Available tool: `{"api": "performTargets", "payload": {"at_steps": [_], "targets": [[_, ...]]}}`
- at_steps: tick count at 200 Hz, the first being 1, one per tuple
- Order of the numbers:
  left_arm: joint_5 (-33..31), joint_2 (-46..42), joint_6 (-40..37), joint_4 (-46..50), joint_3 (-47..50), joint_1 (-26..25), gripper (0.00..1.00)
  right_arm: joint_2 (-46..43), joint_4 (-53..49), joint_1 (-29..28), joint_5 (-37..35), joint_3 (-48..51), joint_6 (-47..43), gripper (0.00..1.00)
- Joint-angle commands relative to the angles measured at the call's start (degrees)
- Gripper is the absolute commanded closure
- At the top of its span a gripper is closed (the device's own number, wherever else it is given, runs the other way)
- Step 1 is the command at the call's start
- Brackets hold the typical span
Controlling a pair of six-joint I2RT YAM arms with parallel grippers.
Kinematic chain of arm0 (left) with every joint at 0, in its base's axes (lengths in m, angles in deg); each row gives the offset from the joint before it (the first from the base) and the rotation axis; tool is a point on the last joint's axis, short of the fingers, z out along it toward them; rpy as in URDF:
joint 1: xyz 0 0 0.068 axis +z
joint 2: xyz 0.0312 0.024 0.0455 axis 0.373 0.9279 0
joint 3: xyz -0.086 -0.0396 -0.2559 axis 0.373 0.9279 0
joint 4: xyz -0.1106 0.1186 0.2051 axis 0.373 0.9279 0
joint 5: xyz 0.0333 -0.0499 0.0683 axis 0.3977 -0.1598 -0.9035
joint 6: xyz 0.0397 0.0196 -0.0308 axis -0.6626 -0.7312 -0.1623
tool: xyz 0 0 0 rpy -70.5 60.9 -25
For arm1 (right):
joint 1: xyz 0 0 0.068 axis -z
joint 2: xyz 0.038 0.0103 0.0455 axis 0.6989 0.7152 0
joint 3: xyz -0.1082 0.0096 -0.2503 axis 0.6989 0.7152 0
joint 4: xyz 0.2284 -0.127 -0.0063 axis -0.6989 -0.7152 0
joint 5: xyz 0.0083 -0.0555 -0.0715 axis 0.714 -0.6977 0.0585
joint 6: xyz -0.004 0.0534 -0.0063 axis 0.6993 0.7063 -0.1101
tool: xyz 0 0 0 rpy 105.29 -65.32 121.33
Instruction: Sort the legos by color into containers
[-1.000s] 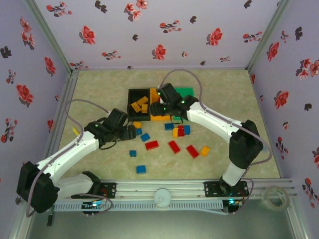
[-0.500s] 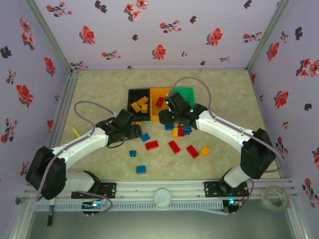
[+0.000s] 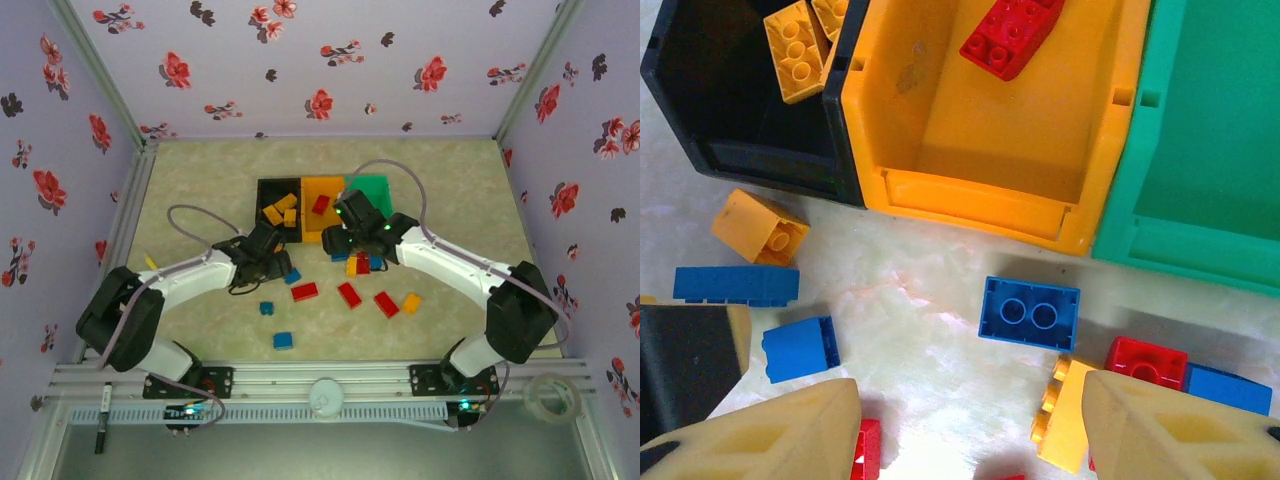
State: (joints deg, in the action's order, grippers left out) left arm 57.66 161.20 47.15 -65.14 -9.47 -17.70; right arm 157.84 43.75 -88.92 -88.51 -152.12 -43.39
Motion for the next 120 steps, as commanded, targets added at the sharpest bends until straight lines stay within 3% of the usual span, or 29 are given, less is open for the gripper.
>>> {"api": "performTargets", "payload": {"at_steps": [1, 82, 120], "targets": [[-1.9, 2.4, 0.9, -1.1, -1.0, -0.4, 0.12, -1.8, -0.6, -0.3, -1.8, 1.0, 0.5, 0.39], [-2.3, 7.7, -0.7, -1.5, -3.9, -0.4, 0.13, -2.3, -0.8, -0.4, -2.6, 2.1, 0.4, 0.38], [-2.3, 8.7, -1.4, -1.1, -5.0, -0.4, 0.18, -2.0, -0.8, -0.3, -2.6, 2.1, 0.2, 0.38]]}}
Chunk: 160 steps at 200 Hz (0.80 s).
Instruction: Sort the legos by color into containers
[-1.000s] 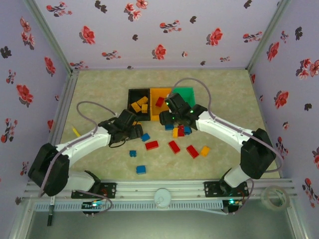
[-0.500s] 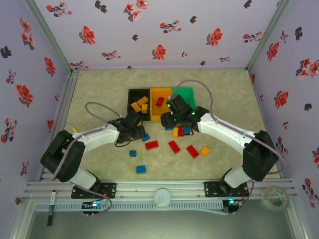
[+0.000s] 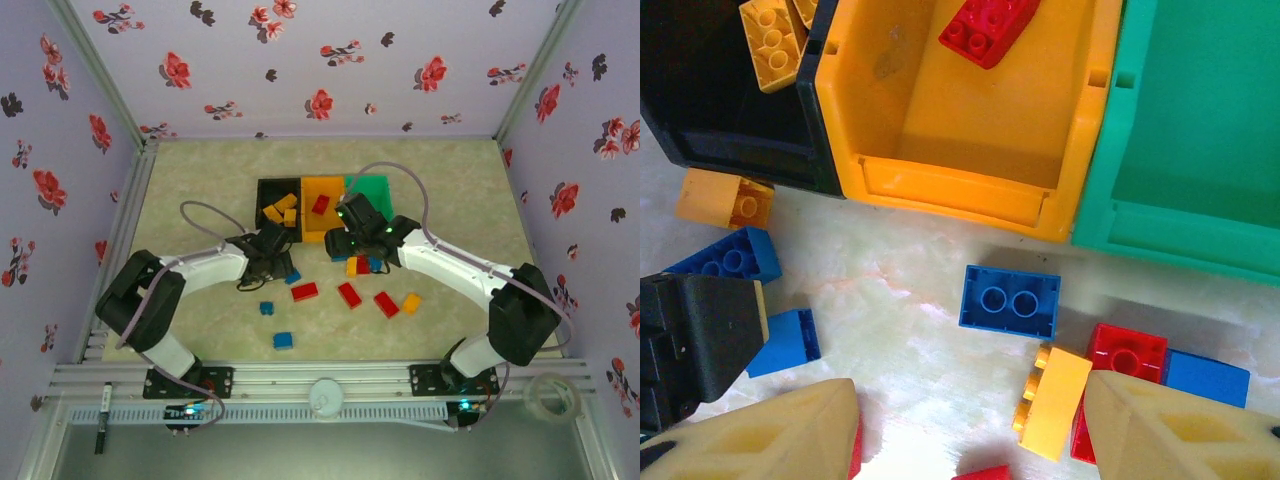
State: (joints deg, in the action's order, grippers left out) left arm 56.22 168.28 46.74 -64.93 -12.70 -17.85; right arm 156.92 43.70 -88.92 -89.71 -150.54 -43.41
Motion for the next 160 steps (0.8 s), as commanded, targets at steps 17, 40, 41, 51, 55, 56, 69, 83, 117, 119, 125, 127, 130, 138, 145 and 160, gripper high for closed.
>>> {"api": "performTargets", "payload": {"at_steps": [17, 40, 41, 51, 55, 56, 69, 83, 117, 119, 125, 127, 130, 138, 145, 160], "targets": [[-0.9, 2.1, -1.4, -1.1, -2.3, -0.2, 0.18, -0.9, -0.9, -0.3, -1.7, 0.5, 0.1, 0.38], [-0.9, 2.4, -1.7, -0.9, -2.8, -0.2, 0.15, -1.0, -1.0, -0.3, -1.7, 0.7, 0.0, 0.38], [-0.8, 2.4, -1.7, -0.9, -2.8, -0.2, 0.15, -1.0, -1.0, -0.3, -1.7, 0.7, 0.0, 0.38], [-0.9, 2.2, -1.6, -1.0, -2.7, -0.3, 0.12, -1.0, -1.1, -0.3, -1.8, 0.8, 0.0, 0.37], [-0.8, 2.1, -1.5, -1.1, -2.6, -0.2, 0.11, -1.1, -1.0, -0.3, -1.9, 1.0, 0.0, 0.37], [-0.7, 2.0, -1.4, -1.1, -2.7, -0.2, 0.11, -1.1, -1.0, -0.3, -1.9, 1.0, 0.0, 0.37], [-0.8, 1.2, -0.6, -1.7, -2.2, -0.2, 0.1, -1.1, -1.1, -0.3, -2.0, 1.1, -0.1, 0.37], [-0.9, 0.1, 0.8, -2.6, -1.6, -0.2, 0.09, -1.1, -1.1, -0.3, -2.1, 1.4, 0.0, 0.37], [-3.2, -0.2, 4.7, -3.3, -1.3, -0.3, 0.09, -1.0, -0.9, -0.3, -2.0, 1.5, 0.0, 0.37], [-3.4, -0.2, 4.8, -3.3, -1.3, -0.4, 0.09, -1.0, -0.9, -0.3, -2.0, 1.6, 0.0, 0.37], [-3.7, 0.0, 5.5, -3.4, -1.4, -0.3, 0.09, -1.0, -0.9, -0.3, -2.1, 1.6, 0.0, 0.37], [-3.8, 0.0, 5.7, -3.5, -1.4, -0.3, 0.09, -1.0, -1.0, -0.3, -2.0, 1.6, 0.0, 0.37], [-3.9, 0.0, 6.0, -3.4, -1.4, -0.4, 0.09, -1.1, -1.0, -0.3, -2.1, 1.7, 0.0, 0.37], [-4.2, 0.4, 6.6, -3.4, -1.5, -0.3, 0.09, -1.1, -1.0, -0.3, -2.1, 1.7, 0.0, 0.37], [-4.4, 0.7, 7.0, -3.2, -1.7, -0.3, 0.09, -1.2, -1.1, -0.3, -2.2, 1.7, -0.1, 0.37], [-4.9, 1.4, 7.7, -2.5, -2.4, -0.3, 0.09, -1.4, -1.1, -0.3, -2.2, 1.9, -0.2, 0.37]]}}
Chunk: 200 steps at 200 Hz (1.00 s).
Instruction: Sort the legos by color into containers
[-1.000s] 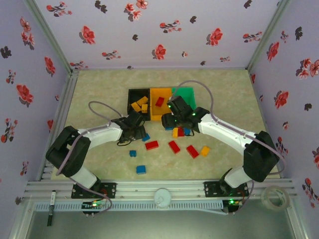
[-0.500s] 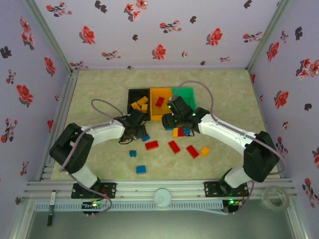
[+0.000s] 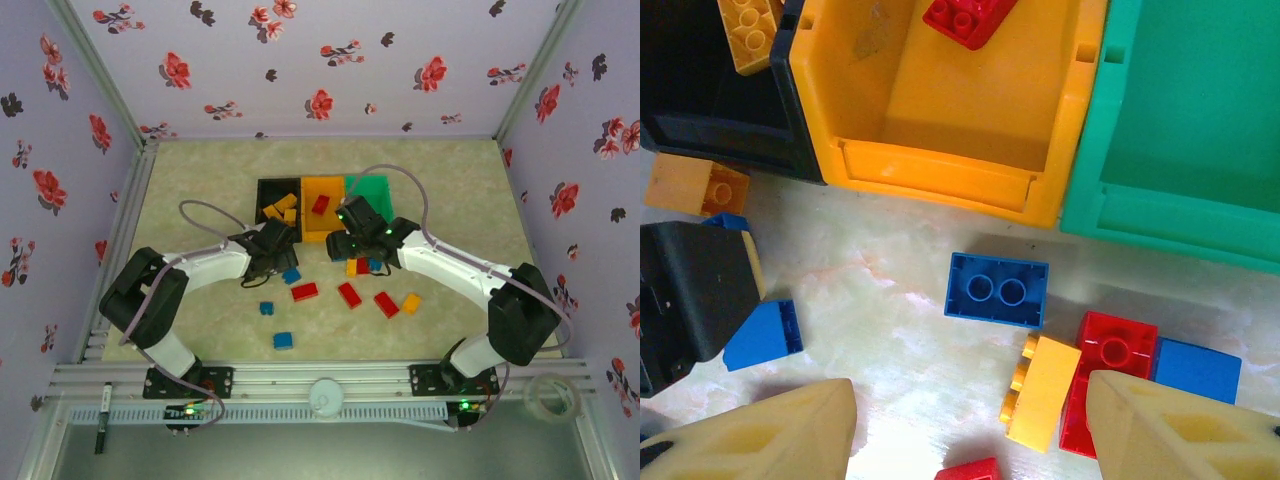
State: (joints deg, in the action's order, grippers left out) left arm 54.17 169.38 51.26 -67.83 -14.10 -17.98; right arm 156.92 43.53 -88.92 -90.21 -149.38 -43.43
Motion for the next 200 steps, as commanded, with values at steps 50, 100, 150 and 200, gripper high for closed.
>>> {"api": "performTargets", "payload": {"at_steps": [50, 100, 150, 200], "targets": [[-2.9, 1.8, 4.0, 1.1, -1.9, -0.3, 0.12, -1.9, -0.8, -0.3, -2.0, 1.4, -0.3, 0.37], [-2.9, 2.2, 4.2, 1.2, -2.1, -0.5, 0.19, -2.0, -0.8, -0.3, -2.0, 1.4, -0.5, 0.37], [-3.2, 2.6, 3.7, 2.1, -2.6, -0.7, 0.29, -2.8, -1.2, -0.3, -2.2, 1.7, -0.7, 0.37], [-4.2, 1.4, 2.7, 4.2, -3.1, -1.3, 0.37, -4.0, -1.5, -0.3, -2.8, 2.2, -0.6, 0.37]]}}
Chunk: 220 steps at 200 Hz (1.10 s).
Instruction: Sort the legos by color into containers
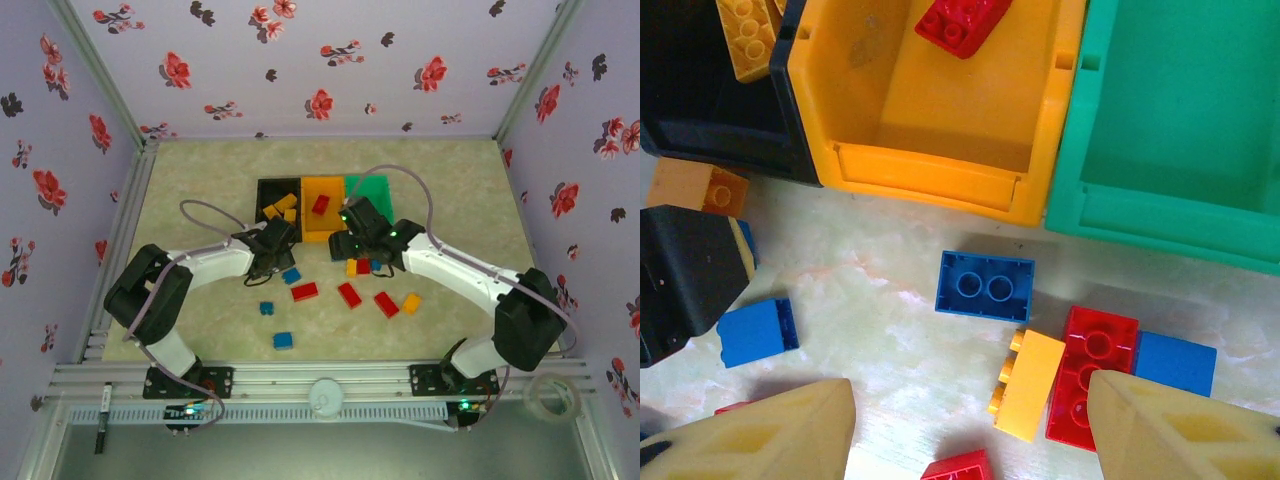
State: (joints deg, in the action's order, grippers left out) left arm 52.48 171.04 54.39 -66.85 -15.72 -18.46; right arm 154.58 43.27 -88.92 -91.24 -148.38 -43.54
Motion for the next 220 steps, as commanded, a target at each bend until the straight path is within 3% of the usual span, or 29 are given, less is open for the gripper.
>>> {"api": "performTargets", "payload": {"at_steps": [1, 134, 220], "targets": [[-2.6, -0.3, -0.5, 3.4, -1.5, -0.8, 0.37, -1.7, -1.3, -0.3, -1.7, 1.2, -0.5, 0.37], [-3.7, -5.9, -12.1, 16.6, -14.3, -3.2, 0.42, -5.6, -2.2, -0.2, -5.0, 2.6, 0.3, 0.36], [-0.7, 2.8, -19.3, 19.7, -31.4, -4.4, 0.43, -13.5, -5.5, 2.0, -8.7, 6.4, 0.9, 0.35]]}}
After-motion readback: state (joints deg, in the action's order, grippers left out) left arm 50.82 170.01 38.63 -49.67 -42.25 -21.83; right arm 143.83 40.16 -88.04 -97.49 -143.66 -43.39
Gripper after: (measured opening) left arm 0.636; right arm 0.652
